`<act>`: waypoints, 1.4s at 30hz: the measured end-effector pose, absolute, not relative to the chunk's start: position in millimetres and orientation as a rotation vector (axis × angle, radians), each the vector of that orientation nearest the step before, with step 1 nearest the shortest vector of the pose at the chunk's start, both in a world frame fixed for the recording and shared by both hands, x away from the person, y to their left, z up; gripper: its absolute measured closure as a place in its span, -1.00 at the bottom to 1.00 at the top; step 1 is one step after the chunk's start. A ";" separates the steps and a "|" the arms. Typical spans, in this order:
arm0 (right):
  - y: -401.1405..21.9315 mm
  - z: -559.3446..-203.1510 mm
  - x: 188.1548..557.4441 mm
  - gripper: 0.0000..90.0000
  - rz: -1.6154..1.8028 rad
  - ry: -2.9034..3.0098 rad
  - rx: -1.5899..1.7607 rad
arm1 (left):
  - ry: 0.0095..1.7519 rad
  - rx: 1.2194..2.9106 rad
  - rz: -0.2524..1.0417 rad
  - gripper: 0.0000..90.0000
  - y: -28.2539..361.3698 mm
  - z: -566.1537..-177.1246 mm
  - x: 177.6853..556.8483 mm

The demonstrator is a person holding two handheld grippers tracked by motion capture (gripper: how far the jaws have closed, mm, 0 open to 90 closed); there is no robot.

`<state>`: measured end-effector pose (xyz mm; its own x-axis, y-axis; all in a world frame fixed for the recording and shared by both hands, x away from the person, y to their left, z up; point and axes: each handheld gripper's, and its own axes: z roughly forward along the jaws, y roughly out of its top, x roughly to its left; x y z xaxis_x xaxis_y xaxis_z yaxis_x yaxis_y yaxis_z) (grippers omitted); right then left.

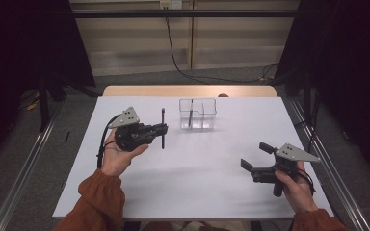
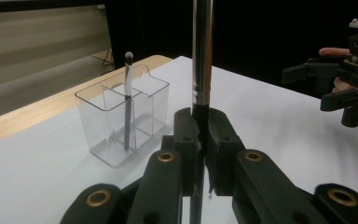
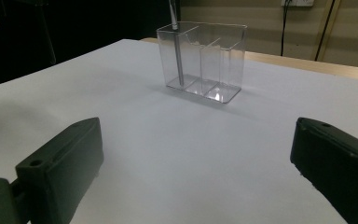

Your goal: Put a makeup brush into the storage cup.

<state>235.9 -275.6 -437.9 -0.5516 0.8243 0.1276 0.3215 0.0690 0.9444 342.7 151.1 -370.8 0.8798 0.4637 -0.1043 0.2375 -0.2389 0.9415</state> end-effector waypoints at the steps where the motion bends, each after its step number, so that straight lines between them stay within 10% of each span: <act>1: -275.7 -437.9 235.9 -0.96 1.494 1.908 1.136 | 0.523 1.832 0.234 0.87 150.9 -370.6 344.0; 42: -288.6 -443.3 227.2 -1.00 1.489 1.890 1.125 | 0.607 1.749 0.338 0.87 119.4 -348.2 414.6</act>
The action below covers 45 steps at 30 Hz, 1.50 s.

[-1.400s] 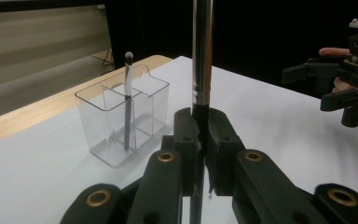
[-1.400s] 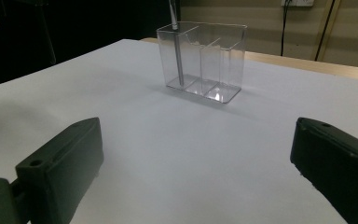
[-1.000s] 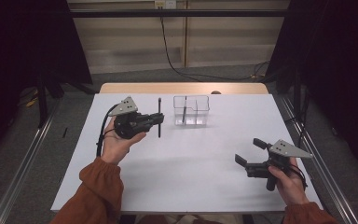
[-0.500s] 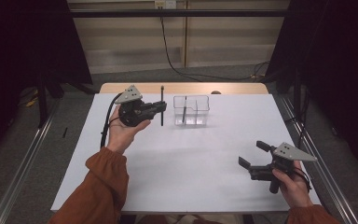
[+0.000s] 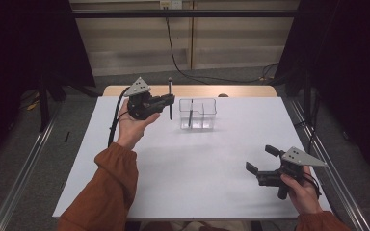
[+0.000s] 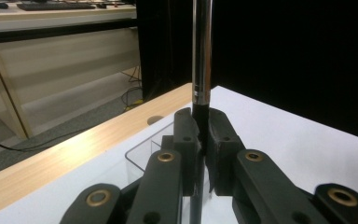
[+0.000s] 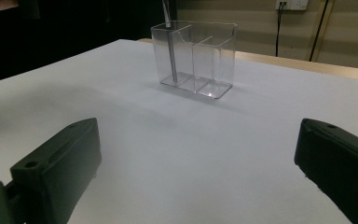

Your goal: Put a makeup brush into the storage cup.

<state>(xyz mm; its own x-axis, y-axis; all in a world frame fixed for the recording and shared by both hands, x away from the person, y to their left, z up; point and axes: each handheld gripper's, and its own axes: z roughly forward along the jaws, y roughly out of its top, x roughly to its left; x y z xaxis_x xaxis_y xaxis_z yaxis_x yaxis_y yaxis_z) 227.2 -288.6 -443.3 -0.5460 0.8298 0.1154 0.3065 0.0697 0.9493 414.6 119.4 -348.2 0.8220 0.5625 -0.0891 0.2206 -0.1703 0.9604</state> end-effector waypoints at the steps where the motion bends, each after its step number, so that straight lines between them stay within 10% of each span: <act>1: -288.6 -443.2 227.0 -1.00 1.489 1.889 1.124 | 0.606 1.745 0.338 0.87 118.9 -347.6 415.5; 45: -287.4 -444.9 227.4 -0.99 1.501 1.923 1.110 | 0.635 1.727 0.396 0.87 81.8 -356.6 458.2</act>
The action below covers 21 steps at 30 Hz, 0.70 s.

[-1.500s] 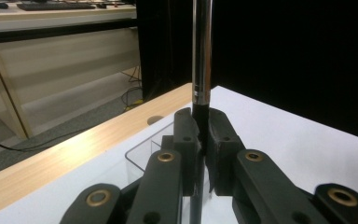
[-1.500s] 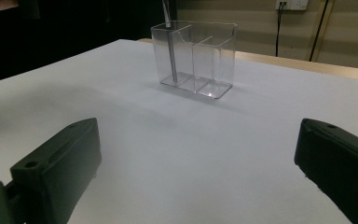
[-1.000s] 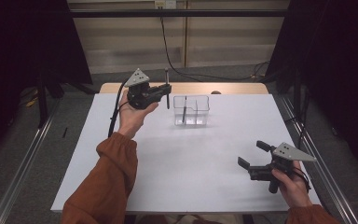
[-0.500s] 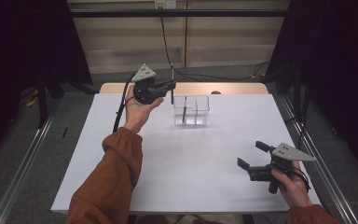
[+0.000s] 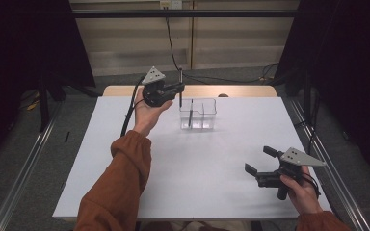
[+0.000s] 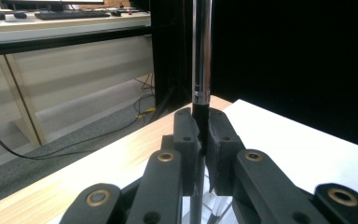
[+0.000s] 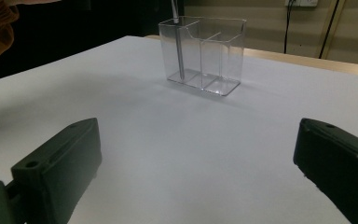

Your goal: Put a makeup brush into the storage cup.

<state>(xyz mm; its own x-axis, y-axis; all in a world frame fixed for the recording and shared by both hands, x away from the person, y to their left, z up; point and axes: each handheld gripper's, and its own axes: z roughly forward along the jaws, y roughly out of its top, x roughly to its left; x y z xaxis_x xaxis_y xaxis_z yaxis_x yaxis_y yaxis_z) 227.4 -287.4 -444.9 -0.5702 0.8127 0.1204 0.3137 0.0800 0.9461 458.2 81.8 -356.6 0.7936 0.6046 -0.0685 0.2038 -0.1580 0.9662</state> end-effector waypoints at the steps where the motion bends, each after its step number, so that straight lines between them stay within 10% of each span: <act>1: -287.6 -444.9 227.4 -0.99 1.502 1.923 1.112 | 0.638 1.722 0.392 0.87 81.0 -357.5 458.8; 21: -288.3 -446.5 228.1 -0.98 1.500 1.935 1.113 | 0.677 1.761 0.378 0.87 69.5 -381.1 467.3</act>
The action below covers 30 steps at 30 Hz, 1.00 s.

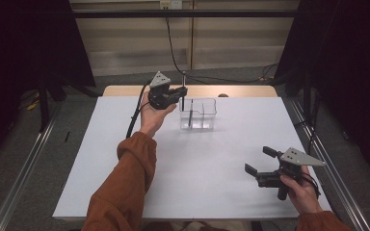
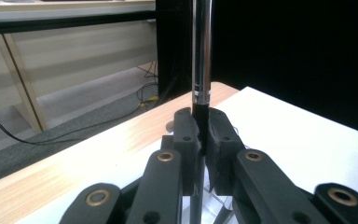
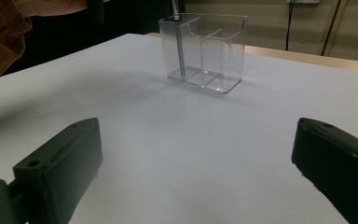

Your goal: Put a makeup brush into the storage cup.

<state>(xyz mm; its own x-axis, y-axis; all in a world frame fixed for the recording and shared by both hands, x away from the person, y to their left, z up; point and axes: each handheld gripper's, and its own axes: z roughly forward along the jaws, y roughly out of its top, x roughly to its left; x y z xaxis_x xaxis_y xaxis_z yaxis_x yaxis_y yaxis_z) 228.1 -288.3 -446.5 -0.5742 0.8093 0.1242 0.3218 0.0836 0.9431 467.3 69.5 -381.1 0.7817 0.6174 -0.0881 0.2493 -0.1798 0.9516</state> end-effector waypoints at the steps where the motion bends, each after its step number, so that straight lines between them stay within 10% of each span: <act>1: -288.3 -446.4 228.0 -0.98 1.502 1.933 1.115 | 0.677 1.768 0.378 0.87 69.4 -381.6 467.3; 30: -286.4 -448.0 227.6 -0.97 1.501 1.958 1.103 | 0.717 1.810 0.351 0.87 69.5 -407.6 466.0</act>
<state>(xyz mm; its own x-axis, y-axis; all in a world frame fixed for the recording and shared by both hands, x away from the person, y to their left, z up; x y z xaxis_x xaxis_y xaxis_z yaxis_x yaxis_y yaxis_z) 227.6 -286.4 -448.0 -0.5880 0.7994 0.1237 0.3270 0.0950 0.9402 466.0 69.5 -407.6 0.7728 0.6257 -0.1059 0.2998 -0.2129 0.9300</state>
